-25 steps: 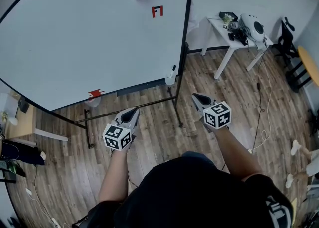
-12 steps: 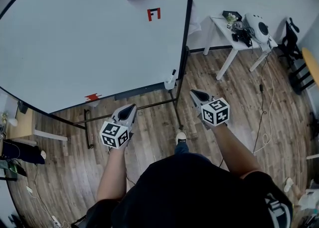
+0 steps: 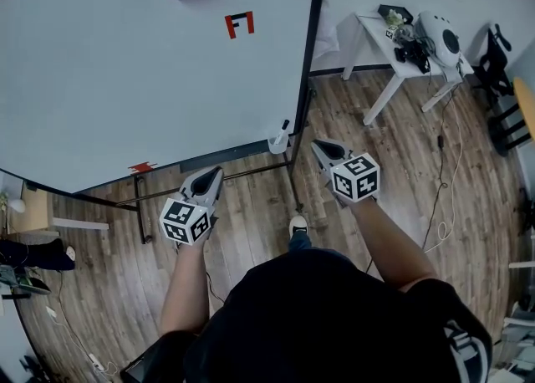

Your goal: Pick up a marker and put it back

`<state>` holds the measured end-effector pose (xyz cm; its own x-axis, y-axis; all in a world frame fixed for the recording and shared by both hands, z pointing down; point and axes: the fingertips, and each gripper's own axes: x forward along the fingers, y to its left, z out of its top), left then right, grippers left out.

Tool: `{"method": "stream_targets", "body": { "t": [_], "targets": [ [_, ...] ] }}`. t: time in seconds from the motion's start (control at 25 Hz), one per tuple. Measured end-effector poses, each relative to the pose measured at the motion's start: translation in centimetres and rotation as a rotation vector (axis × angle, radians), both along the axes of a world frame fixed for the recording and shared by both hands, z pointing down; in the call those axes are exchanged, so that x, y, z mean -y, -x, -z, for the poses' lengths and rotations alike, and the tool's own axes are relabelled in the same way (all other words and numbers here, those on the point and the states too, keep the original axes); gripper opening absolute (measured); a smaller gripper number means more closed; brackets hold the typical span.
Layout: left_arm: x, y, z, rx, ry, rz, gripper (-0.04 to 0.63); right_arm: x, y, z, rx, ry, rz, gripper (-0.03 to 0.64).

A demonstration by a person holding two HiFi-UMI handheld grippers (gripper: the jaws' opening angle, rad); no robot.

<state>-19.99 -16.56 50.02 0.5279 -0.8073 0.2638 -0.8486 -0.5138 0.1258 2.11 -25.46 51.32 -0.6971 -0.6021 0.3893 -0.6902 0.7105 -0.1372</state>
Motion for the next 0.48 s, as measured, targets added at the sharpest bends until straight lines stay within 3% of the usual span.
{"method": "stream_targets", "body": {
  "t": [0.48],
  "targets": [
    [5.7, 0.5, -1.0, -0.001, 0.034, 0.02, 0.014, 5.6, 1.1, -2.0, -0.005, 0.041, 0.033, -0.003]
  ]
}}
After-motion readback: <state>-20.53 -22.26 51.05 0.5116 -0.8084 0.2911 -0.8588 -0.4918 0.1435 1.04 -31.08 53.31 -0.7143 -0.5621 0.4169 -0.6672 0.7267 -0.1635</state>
